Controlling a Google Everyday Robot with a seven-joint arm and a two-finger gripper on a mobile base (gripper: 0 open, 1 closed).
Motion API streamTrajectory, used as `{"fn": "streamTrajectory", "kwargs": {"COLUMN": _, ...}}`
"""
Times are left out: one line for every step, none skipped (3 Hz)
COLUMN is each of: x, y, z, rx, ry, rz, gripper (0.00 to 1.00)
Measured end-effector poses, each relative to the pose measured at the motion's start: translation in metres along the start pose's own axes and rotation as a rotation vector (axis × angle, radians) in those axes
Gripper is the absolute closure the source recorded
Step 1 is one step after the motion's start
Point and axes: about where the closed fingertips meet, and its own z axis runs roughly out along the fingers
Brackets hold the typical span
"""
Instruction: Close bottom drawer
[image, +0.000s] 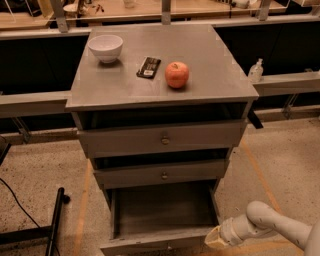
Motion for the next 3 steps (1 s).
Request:
{"fn": "streamTrajectory", "kwargs": {"x": 0.003, "y": -0.004, "z": 0.004, "rx": 0.005, "ry": -0.005, "rz": 0.003, "gripper": 1.0}}
{"fn": "streamTrajectory", "kwargs": {"x": 0.015, "y": -0.007, "z": 0.029, "rx": -0.067, "ry": 0.009, "rz": 0.021, "gripper": 1.0}}
{"fn": "streamTrajectory", "kwargs": {"x": 0.031, "y": -0.002, "z": 0.077, "rx": -0.139, "ry": 0.025, "rz": -0.008, "gripper": 1.0}}
